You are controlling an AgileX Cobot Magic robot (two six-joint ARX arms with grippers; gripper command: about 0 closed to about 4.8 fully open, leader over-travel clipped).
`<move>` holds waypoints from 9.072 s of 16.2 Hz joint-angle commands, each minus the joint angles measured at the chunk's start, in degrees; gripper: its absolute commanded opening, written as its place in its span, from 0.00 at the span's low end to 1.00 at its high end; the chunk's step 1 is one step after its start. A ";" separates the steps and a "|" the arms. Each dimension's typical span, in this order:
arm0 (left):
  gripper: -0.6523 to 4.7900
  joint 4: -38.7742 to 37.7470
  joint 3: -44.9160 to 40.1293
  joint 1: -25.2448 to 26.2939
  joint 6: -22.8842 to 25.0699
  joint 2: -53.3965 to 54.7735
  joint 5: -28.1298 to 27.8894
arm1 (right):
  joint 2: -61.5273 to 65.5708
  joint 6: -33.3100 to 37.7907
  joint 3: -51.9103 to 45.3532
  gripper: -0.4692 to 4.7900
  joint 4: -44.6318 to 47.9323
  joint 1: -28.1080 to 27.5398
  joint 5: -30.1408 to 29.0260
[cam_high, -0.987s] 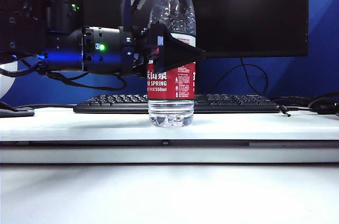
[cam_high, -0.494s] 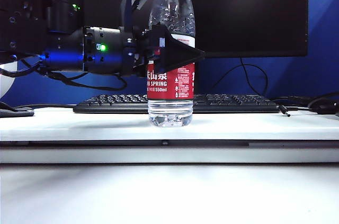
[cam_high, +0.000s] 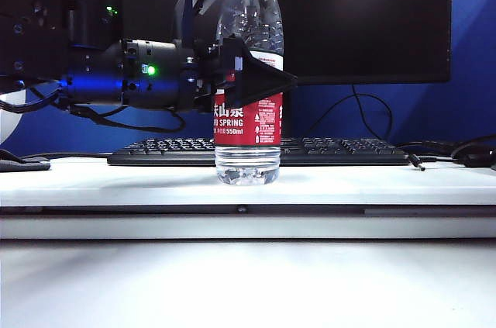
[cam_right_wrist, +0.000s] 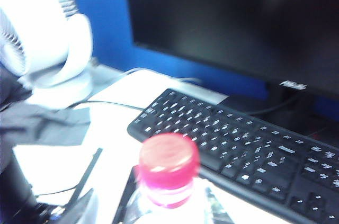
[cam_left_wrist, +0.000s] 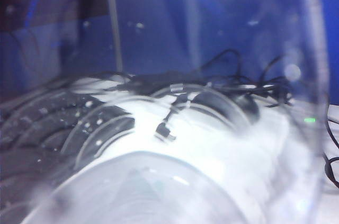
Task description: Unscrew the cap from the plastic bottle on the table.
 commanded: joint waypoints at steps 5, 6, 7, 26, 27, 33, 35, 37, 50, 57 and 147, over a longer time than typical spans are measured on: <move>0.61 -1.40 -0.09 0.07 0.33 0.13 -0.37 | -0.20 -0.11 0.17 0.21 -0.28 0.33 -1.46; 0.61 -1.40 -0.09 0.07 0.33 0.13 -0.37 | -0.20 -0.11 0.17 0.13 -0.68 0.33 -1.70; 0.61 -1.40 -0.09 0.07 0.35 0.13 -0.37 | -0.20 -0.09 0.17 0.08 -1.03 0.33 -2.34; 0.61 -1.44 -0.11 0.07 0.31 0.13 -0.02 | 2.14 -1.51 0.20 0.08 17.25 -3.45 -2.16; 0.61 -1.44 -0.11 0.07 0.31 0.13 -0.02 | 2.14 -1.99 0.17 0.08 16.63 -3.45 -2.14; 0.61 -1.44 -0.11 0.09 0.39 0.13 -0.13 | -0.70 -4.24 0.17 0.08 12.02 -3.45 1.22; 0.61 -1.42 -0.11 0.09 0.39 0.13 -0.15 | -3.08 -5.22 0.17 0.08 7.08 -3.56 7.19; 0.61 -1.42 -0.11 0.09 0.39 0.13 -0.39 | -5.60 -5.20 0.15 0.08 0.00 -3.56 10.56; 0.61 -1.42 -0.11 0.09 1.68 0.13 -2.25 | -27.32 -1.88 0.11 0.08 -30.16 -3.30 10.58; 0.70 -1.42 -0.11 0.09 1.88 0.13 -4.00 | -29.66 -1.68 0.11 0.08 -32.39 -3.30 10.60; 0.11 -93.64 -21.09 8.07 -12.26 -102.29 -29.27 | -51.71 1.25 0.11 0.08 -37.13 -3.30 1.55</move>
